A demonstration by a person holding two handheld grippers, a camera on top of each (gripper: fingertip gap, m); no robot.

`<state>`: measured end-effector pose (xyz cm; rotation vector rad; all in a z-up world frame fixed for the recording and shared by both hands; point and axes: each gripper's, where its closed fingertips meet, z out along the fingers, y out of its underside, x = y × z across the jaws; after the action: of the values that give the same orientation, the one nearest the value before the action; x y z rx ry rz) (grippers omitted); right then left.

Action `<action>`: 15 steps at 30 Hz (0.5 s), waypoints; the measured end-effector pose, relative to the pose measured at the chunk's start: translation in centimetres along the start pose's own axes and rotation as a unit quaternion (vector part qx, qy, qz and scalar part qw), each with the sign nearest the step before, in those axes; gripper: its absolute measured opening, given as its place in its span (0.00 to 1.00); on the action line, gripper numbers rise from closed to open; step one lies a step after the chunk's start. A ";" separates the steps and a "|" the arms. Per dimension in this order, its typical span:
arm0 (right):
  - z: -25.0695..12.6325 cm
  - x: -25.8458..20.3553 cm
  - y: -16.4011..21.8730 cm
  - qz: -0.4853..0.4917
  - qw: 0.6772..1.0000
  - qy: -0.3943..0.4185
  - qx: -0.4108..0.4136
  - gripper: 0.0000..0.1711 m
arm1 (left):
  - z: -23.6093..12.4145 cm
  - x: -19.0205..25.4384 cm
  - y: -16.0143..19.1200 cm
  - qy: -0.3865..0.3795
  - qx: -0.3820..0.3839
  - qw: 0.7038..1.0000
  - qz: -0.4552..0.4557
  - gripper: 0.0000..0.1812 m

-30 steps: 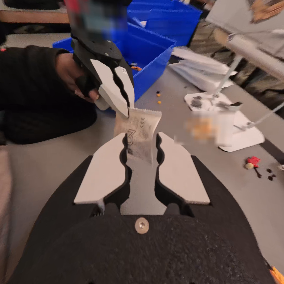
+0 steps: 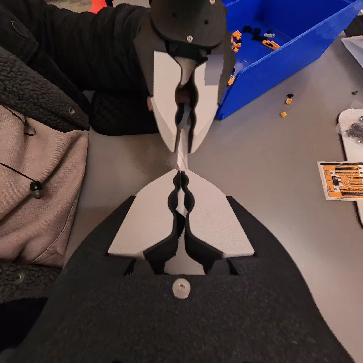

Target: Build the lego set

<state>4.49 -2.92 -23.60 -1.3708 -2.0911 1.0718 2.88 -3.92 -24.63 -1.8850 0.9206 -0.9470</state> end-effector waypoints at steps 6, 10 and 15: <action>0.3 -0.7 -0.8 -0.013 1.000 -0.012 0.000 0.00 | 0.7 1.2 -1.5 -0.042 0.002 0.996 0.083 0.03; 0.5 -1.0 -1.2 -0.030 0.999 -0.016 -0.004 0.00 | 0.5 1.2 -1.5 -0.041 -0.005 0.996 0.073 0.00; 0.4 -0.9 -2.3 -0.101 0.995 0.020 0.013 0.00 | -0.6 1.5 -2.1 0.005 0.021 1.000 -0.004 0.00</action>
<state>3.22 -4.44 -21.97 -1.1307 -2.1251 0.9768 3.57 -4.52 -22.13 -1.8522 0.8929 -0.9753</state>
